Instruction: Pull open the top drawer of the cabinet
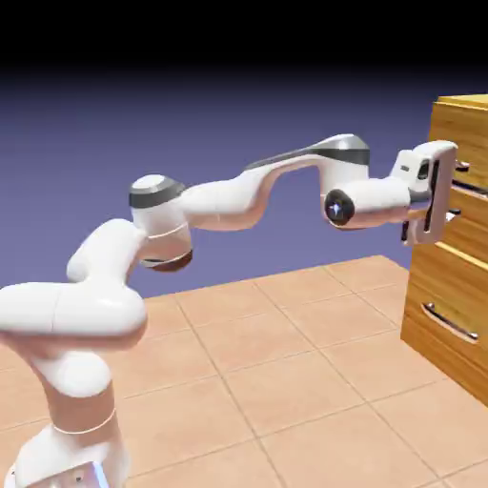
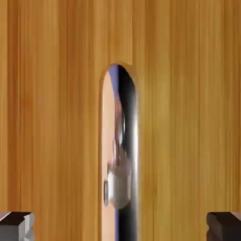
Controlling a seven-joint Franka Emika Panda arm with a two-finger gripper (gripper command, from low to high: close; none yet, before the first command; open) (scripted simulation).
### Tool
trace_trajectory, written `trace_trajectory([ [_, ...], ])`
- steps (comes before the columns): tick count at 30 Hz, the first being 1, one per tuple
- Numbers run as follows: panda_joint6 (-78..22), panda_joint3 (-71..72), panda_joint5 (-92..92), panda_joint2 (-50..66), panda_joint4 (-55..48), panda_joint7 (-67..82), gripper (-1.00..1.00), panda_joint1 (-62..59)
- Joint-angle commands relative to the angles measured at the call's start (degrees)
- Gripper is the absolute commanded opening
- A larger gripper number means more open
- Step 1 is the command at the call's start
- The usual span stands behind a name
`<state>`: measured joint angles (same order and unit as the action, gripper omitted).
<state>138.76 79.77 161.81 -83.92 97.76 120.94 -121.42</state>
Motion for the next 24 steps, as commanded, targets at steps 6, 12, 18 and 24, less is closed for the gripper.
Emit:
trace_trajectory([
  [6,-0.73,-0.17,0.05,-0.01,1.81,0.28,-1.0,1.09],
  [12,-5.4,-1.76,-0.35,-0.06,14.27,1.99,-1.0,8.92],
  [18,-9.73,-3.94,-1.43,-0.38,26.72,3.35,-1.0,17.13],
  [24,-13.53,-6.89,-3.41,-1.25,39.18,4.29,-1.0,25.88],
])
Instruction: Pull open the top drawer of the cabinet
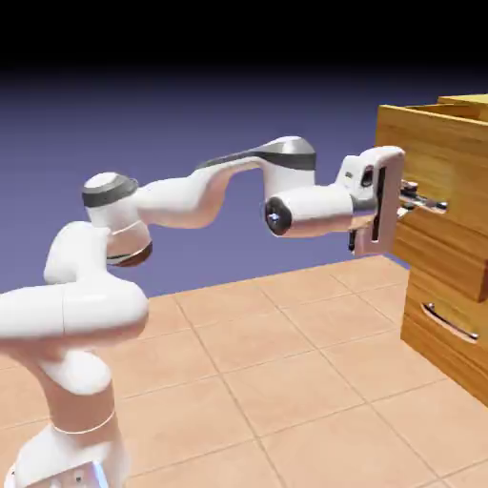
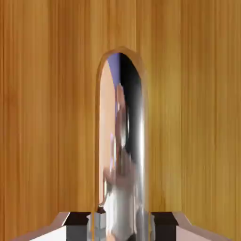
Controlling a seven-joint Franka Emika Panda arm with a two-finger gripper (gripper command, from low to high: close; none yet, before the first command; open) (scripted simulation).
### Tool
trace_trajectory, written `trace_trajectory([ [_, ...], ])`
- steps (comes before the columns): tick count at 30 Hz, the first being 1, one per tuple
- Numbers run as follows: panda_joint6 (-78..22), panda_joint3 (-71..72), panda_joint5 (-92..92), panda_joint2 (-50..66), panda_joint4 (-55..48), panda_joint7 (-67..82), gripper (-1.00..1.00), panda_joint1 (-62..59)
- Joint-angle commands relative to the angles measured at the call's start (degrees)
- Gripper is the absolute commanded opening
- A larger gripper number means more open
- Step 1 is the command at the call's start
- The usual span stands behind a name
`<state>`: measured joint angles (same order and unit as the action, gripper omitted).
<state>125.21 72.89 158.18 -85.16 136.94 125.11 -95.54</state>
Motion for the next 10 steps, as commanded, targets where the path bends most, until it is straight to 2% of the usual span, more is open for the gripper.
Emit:
trace_trajectory([
  [1,-0.55,-0.58,-0.23,-0.23,2.08,0.22,-1.0,1.53],
  [6,-2.96,-3.96,-3.04,-1.9,12.36,0.41,-1.0,9.45],
  [7,-2.96,-3.96,-3.05,-1.9,12.37,0.41,1.0,9.46],
  [10,-3.58,-5.68,-4.72,-3.0,16.52,0.24,1.0,12.96],
])
